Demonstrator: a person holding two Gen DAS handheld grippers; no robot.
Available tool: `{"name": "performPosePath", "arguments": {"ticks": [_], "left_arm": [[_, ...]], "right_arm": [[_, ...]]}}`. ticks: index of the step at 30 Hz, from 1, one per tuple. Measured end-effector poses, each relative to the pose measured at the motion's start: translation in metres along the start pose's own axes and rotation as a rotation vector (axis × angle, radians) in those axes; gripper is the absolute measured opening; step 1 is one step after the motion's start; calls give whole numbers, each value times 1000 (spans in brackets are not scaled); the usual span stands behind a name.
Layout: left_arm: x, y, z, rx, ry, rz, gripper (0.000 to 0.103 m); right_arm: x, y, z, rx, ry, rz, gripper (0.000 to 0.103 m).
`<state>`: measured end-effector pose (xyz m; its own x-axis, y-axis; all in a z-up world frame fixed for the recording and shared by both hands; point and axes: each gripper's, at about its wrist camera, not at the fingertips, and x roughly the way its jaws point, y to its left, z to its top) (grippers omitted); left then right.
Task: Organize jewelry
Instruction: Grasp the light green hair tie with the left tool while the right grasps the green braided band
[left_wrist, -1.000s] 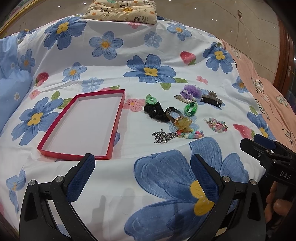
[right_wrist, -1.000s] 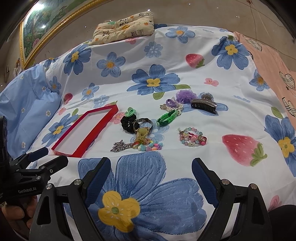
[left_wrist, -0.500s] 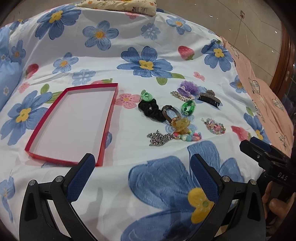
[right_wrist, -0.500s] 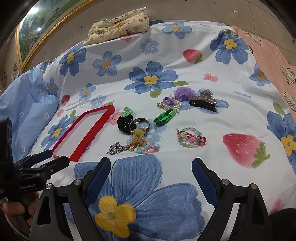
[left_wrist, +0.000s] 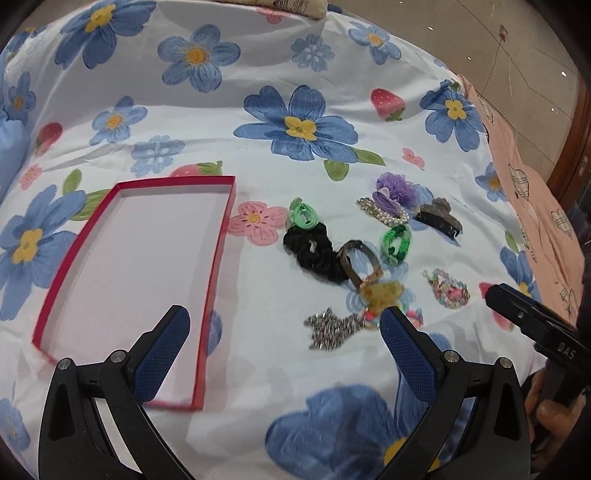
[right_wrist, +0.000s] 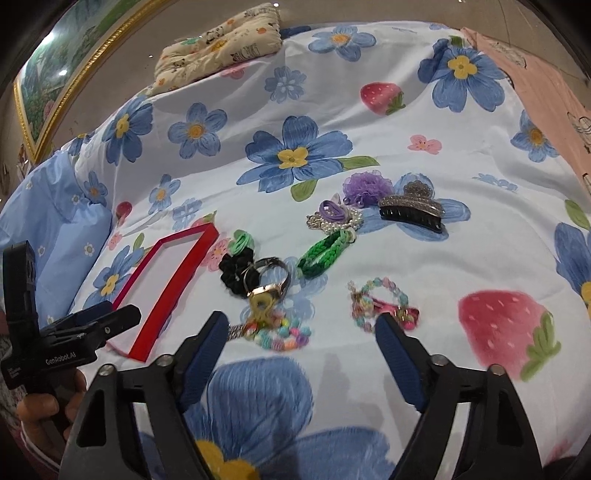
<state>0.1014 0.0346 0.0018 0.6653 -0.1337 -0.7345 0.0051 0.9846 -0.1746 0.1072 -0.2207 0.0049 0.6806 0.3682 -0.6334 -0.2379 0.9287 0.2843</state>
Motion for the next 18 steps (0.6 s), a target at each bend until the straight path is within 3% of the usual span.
{"name": "performPosePath", "arguments": {"ticks": [3,10,12,18], "left_arm": [[15,2,14,0,17,12,103],[55,3,50,-3,65,-18,82],[71,4,61,-15,92,-39,81],[113,2,85,-10,140,-52,77]], "right_arm": [[13,-3,11,16,16,2,62],[58,-12,41,53,71,-9,45],[70,-16,45,64,90,-16,39],[110,-27,52,96,166,-43,39]]}}
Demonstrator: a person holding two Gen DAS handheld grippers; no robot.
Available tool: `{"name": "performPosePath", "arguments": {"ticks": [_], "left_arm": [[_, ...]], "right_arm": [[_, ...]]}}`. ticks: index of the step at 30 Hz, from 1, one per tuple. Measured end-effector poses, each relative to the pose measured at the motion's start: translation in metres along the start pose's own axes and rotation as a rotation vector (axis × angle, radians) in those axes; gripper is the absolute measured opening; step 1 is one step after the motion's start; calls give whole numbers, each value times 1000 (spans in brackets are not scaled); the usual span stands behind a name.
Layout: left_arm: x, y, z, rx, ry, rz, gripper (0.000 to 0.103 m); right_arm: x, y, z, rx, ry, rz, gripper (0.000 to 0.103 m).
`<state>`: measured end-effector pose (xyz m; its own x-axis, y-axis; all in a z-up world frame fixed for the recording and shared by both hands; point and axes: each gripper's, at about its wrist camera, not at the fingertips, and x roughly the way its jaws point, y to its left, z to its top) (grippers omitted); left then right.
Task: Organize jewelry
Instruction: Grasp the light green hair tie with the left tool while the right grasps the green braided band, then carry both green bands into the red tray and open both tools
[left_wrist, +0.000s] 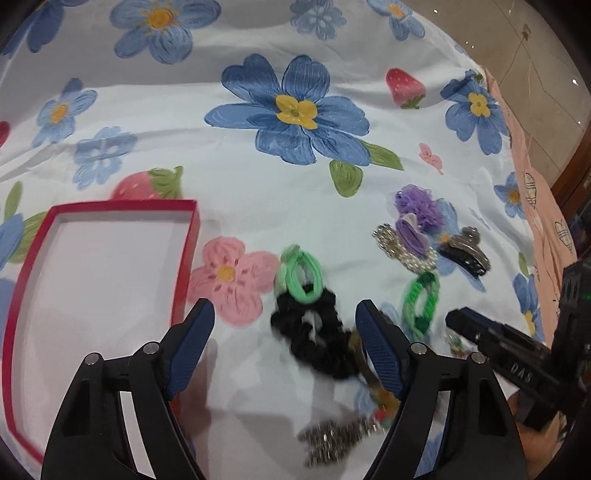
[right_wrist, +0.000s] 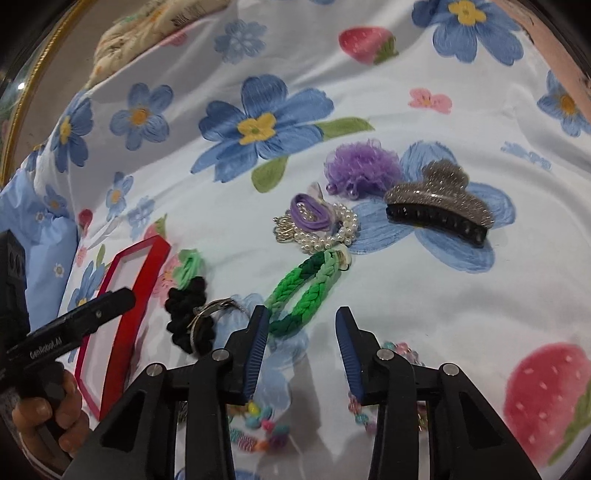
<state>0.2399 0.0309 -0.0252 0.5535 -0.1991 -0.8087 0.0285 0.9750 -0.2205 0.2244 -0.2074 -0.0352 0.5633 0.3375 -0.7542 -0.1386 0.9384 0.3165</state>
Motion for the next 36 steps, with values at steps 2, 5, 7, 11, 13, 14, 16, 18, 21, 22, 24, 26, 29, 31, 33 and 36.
{"name": "performPosePath", "arguments": {"ticks": [2,5,7,11,13,14,16,18,21,22,24,26,29,31,33,36], "left_arm": [[14,0,7,5,23,-4,69],[34,1,15,12,58,5,62],[47,3,18,11,81,1,56],[62,3,19,6,113,-23,42],[65,1,19,9,119,-44,30],[67,0,20,13,124,-58,23],[66,-3,19,20,121,-69,18],[61,-3,19,23,110,-72,14],[47,1,20,9,81,-77,14],[42,3,19,6,71,-78,14],[33,8,18,-5,57,-85,14],[20,15,15,-21,34,-88,14],[2,26,10,-41,11,-86,14],[-6,34,6,-57,2,-81,14],[-16,44,1,-78,-7,-82,14],[-27,57,-6,-102,-21,-70,14]], "right_arm": [[9,-2,3,5,17,-14,39],[22,-6,5,20,37,-20,38],[29,-8,6,30,49,-26,38],[37,-8,6,25,55,-39,32],[39,-8,8,20,50,-41,26],[39,-9,8,19,45,-42,18],[40,-10,8,27,39,-38,15],[37,-9,8,23,23,-41,12],[28,-7,9,20,-2,-36,11],[26,-6,10,21,-8,-36,11],[17,-4,12,27,-27,-20,11],[10,1,13,18,-45,-8,10],[3,12,14,9,-56,23,11],[1,23,15,-1,-53,54,11],[1,35,15,-20,-46,73,11],[2,57,14,-51,-40,107,11]]}}
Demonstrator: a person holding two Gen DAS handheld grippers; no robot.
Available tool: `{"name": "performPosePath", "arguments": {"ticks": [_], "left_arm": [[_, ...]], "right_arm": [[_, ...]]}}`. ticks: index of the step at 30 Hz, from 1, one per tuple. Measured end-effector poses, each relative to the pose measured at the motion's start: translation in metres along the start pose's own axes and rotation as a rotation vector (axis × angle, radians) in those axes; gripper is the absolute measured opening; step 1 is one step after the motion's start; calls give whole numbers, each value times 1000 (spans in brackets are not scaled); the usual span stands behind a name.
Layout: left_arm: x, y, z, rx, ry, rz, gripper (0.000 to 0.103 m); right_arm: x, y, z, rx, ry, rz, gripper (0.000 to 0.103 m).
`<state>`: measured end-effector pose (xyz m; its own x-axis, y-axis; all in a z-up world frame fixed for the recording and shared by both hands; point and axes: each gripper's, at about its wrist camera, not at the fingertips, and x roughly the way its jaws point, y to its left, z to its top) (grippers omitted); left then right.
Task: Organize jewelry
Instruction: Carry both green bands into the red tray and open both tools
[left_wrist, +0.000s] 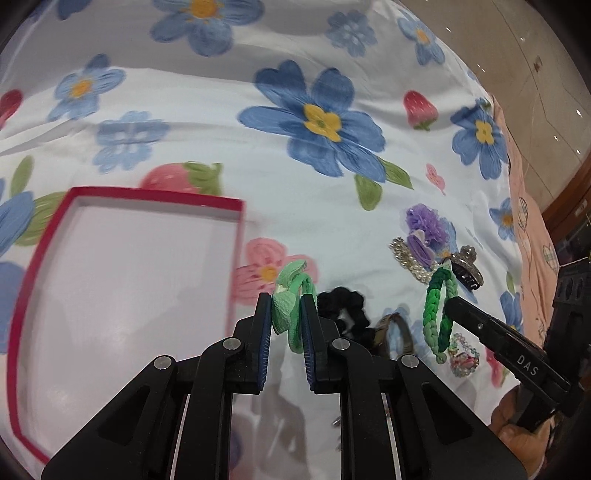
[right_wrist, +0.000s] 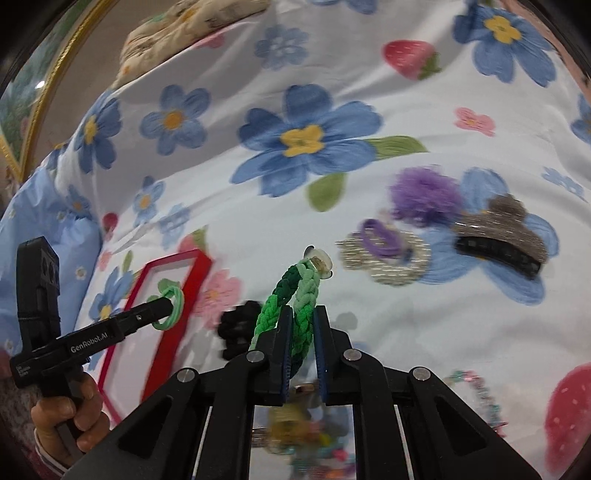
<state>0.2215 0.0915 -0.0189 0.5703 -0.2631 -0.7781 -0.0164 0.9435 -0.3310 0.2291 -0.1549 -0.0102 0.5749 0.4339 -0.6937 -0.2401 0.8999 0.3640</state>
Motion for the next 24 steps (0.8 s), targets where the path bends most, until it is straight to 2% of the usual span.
{"name": "performPosePath", "arguments": {"ticks": [12,19,24], "left_arm": [[-43,72,-8,-99,-56,63,14],[-45,109,1,-145,-74,91,14],[-35,139,13,-188,-71,103,14]], "right_arm": [[24,93,-1,-158,42,131,11],[52,140,2,-212,68,185,11],[88,167,6,-240,110,203,11]]}}
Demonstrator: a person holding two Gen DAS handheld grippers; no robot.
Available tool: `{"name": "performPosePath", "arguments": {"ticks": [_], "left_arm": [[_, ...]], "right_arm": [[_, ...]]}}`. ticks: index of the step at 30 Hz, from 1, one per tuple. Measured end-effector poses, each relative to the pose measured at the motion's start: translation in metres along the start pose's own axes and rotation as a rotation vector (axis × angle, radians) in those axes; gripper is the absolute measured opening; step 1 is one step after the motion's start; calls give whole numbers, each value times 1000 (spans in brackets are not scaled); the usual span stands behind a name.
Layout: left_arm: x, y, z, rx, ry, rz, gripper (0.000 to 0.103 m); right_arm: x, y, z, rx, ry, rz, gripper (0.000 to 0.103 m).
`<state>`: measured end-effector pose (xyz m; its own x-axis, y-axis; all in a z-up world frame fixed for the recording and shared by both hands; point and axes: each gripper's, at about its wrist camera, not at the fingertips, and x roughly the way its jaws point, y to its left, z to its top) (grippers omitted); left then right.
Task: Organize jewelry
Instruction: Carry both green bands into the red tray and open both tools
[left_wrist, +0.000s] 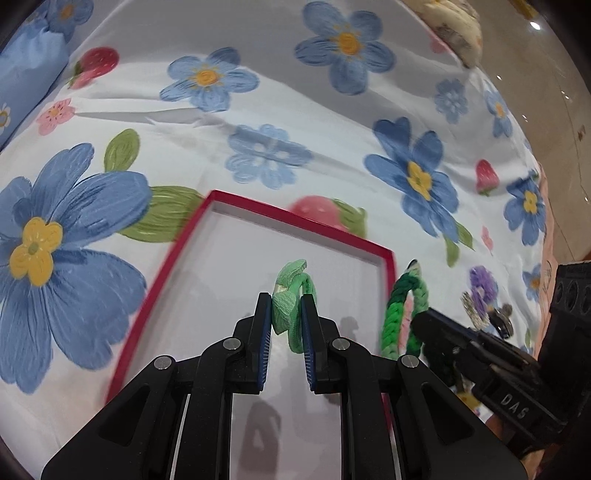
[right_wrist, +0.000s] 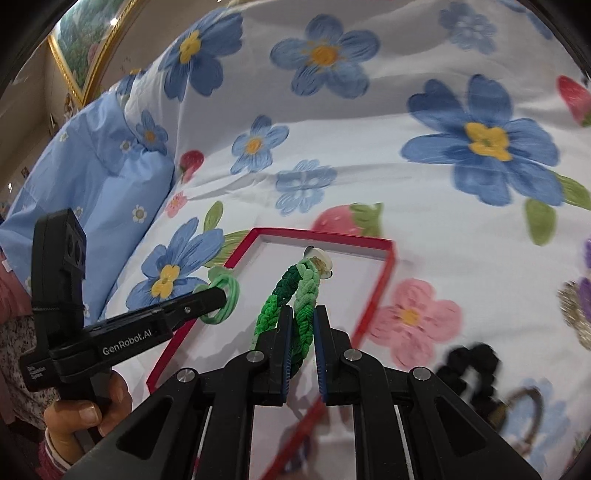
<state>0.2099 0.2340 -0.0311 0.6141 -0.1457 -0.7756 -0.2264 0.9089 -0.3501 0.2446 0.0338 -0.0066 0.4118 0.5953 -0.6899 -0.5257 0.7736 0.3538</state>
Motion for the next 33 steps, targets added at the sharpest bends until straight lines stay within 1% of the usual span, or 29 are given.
{"name": "performPosePath", "arguments": {"ticks": [9,11,18,21,23,25,27,29,31,33], "left_arm": [[37,20,15,-9,50,30,14],[46,23,17,-13,71,50,14],[62,28,14,-18,106,68,14],[66,28,11,-14,115,84,14],[67,30,11,-18,117,90,18],[67,31,11,-25,117,90,19],[66,32,12,-31,116,91,25],[63,32,13,-30,108,99,38],[58,32,12,-36,99,103,42],[54,33,12,-46,96,97,42]], "right_arm": [[59,-1,17,-19,88,-24,11],[67,-1,18,-31,107,-33,11],[89,-7,17,-53,162,-63,11],[90,-10,15,-50,167,-63,15],[91,-9,16,-48,165,-61,15],[91,-9,17,-48,165,-60,16],[90,-10,16,-47,167,-56,16],[89,-10,17,-38,165,-53,16],[87,-10,18,-31,159,-53,16],[82,-10,19,-22,148,-46,16]]}}
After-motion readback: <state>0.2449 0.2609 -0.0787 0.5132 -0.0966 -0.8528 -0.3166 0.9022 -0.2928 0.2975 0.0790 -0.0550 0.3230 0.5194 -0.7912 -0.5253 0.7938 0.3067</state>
